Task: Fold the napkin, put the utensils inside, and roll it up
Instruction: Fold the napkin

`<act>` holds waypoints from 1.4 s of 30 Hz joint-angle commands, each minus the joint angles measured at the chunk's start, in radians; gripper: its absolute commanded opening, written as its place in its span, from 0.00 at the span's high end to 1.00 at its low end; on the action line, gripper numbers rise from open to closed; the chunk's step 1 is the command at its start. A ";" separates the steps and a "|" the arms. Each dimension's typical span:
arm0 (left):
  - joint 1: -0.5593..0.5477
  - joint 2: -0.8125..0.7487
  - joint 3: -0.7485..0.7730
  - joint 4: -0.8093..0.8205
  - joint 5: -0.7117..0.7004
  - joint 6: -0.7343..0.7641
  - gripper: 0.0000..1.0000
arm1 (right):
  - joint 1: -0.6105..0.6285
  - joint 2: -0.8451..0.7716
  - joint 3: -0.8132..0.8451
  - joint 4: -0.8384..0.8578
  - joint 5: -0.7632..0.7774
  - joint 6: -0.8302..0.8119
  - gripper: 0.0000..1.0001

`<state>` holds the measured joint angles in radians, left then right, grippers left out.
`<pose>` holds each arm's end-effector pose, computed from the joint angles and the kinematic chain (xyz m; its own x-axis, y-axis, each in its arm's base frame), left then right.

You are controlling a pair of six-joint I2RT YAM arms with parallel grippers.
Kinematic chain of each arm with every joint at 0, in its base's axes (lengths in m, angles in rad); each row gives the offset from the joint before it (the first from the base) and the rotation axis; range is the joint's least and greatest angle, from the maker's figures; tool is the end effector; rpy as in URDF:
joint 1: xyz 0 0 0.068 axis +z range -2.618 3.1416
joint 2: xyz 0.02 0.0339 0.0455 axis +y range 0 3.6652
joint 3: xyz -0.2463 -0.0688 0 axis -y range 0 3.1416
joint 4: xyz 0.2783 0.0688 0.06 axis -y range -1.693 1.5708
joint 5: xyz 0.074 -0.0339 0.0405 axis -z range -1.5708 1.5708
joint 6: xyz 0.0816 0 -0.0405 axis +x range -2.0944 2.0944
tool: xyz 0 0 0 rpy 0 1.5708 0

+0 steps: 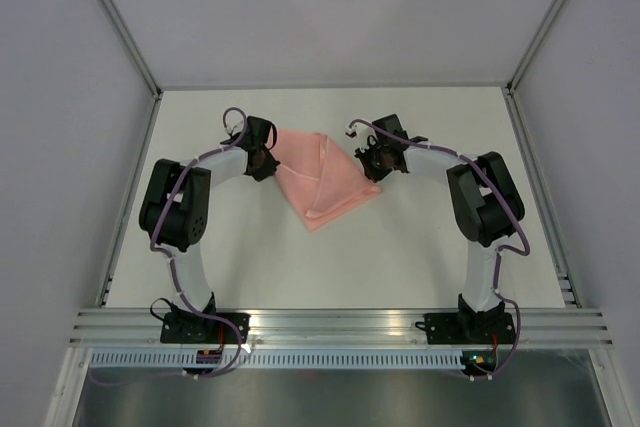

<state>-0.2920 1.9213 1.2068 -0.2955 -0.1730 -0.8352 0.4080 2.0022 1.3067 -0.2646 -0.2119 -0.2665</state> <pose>0.4218 -0.1121 0.0771 -0.6894 -0.5554 -0.4650 -0.4698 0.8315 -0.2965 0.4184 0.1996 0.0790 -0.5941 -0.5373 -0.5986 -0.6790 0.7339 0.0152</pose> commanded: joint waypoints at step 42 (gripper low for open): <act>0.152 -0.028 0.374 -0.071 0.273 0.295 0.50 | 0.089 -0.428 -0.138 -0.240 0.062 -0.020 0.73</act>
<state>-0.1612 2.0785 1.6188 -0.4168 0.0643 -0.5861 0.4911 1.6489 1.0962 -0.4717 -0.1993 -0.3023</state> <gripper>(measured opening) 0.489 0.261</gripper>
